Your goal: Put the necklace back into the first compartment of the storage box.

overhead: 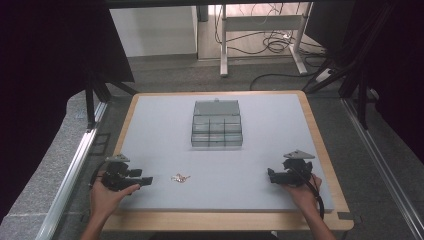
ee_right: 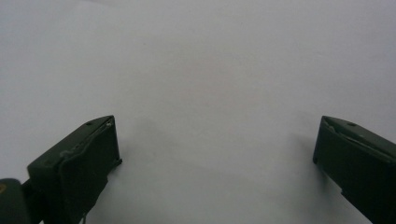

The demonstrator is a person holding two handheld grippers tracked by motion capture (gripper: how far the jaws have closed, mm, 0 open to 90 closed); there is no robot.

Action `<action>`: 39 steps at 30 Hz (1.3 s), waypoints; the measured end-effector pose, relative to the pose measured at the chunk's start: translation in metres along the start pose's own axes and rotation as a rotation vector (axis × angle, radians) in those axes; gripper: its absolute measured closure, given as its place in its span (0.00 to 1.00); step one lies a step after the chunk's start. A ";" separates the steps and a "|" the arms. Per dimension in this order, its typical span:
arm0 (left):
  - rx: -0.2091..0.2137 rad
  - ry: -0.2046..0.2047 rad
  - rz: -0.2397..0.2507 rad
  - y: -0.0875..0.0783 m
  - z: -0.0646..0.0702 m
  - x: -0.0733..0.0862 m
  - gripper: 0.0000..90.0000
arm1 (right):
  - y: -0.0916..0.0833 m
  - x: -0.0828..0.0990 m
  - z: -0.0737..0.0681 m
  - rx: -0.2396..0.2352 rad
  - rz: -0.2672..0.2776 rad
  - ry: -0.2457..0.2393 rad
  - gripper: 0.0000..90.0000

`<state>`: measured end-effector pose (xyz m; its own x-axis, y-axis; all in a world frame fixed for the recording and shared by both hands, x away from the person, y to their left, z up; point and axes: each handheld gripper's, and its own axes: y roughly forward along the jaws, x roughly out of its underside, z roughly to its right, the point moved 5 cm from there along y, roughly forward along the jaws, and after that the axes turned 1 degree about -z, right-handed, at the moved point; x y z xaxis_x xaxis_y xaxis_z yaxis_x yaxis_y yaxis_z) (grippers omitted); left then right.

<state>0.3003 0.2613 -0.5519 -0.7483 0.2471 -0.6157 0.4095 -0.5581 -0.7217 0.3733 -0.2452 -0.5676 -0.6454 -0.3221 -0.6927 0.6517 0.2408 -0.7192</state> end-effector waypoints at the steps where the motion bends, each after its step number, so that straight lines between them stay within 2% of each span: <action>1: 0.000 0.000 0.000 0.000 0.000 0.000 0.38 | 0.000 0.000 0.000 0.000 0.000 0.000 0.01; 8: -0.020 -0.012 0.042 -0.007 0.002 0.002 0.37 | -0.003 0.002 -0.001 -0.003 0.006 -0.011 0.04; 14: -0.045 0.019 0.058 -0.008 0.000 0.003 0.39 | -0.003 0.002 -0.001 -0.004 0.008 -0.009 0.04; 20: -0.072 0.055 0.089 -0.017 0.002 0.000 0.43 | -0.004 0.002 -0.003 0.002 0.017 -0.024 0.06; 39: -0.081 0.044 0.077 -0.015 -0.001 0.002 0.45 | -0.004 0.003 -0.002 -0.006 0.015 -0.013 0.06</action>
<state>0.2928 0.2707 -0.5426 -0.6898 0.2416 -0.6825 0.5072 -0.5114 -0.6937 0.3682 -0.2449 -0.5666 -0.6302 -0.3300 -0.7029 0.6589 0.2517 -0.7089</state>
